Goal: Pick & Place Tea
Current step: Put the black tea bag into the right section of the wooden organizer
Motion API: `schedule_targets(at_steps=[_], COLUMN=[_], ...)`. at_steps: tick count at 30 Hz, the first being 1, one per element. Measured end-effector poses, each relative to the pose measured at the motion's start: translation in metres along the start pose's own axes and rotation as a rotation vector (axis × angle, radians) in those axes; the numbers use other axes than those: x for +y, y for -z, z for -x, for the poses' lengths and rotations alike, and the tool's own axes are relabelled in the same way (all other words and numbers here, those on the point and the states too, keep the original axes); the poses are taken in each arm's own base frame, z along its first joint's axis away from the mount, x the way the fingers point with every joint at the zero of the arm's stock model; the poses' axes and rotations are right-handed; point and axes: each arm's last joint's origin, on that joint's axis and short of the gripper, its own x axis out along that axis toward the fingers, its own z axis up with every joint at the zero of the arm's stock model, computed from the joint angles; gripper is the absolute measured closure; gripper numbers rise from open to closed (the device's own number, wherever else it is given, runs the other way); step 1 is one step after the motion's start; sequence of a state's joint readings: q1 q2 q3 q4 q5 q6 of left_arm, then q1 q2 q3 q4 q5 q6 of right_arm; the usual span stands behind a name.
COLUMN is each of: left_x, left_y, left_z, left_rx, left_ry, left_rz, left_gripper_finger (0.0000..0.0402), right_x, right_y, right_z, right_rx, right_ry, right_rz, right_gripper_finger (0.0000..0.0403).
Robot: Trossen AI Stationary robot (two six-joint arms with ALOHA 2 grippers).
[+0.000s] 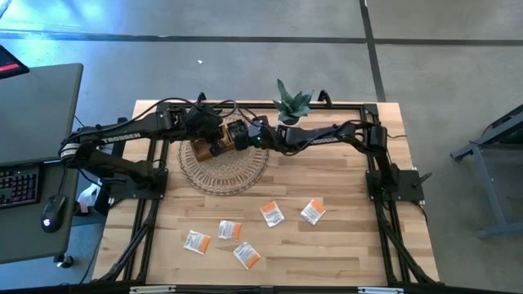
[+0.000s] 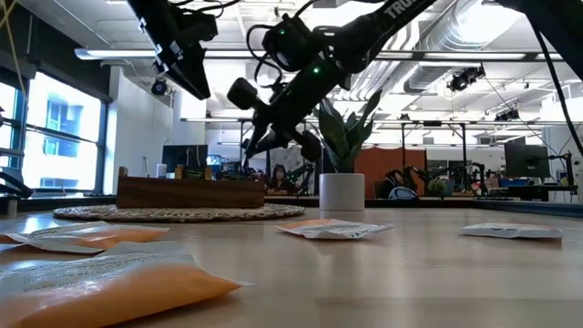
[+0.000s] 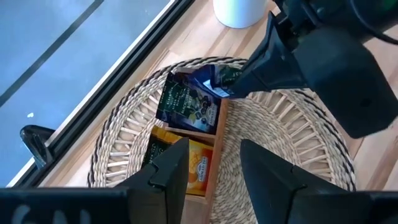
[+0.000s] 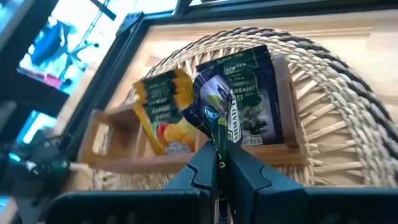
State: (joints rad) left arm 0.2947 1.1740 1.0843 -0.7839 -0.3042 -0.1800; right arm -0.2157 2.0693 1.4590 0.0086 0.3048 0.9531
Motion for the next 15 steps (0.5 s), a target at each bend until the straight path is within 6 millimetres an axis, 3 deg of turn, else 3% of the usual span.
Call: schedule_targets(at_steps=[8, 15], left_x=[-0.0001, -0.0001], left_y=[0.0002, 0.0004], left_z=[0.0, 0.0], left_rx=[0.002, 0.005], left_ry=[0.005, 0.004], left_rz=[-0.001, -0.001], left_gripper_finger=[0.0259, 0.0259], right_x=[-0.0032, -0.0048], right_y=[-0.0027, -0.0037], right_z=[-0.001, -0.0019], right_rx=[-0.018, 0.002], right_ry=[0.026, 0.017], right_rz=[-0.092, -0.123], right_gripper_finger=[0.0382, 0.0331])
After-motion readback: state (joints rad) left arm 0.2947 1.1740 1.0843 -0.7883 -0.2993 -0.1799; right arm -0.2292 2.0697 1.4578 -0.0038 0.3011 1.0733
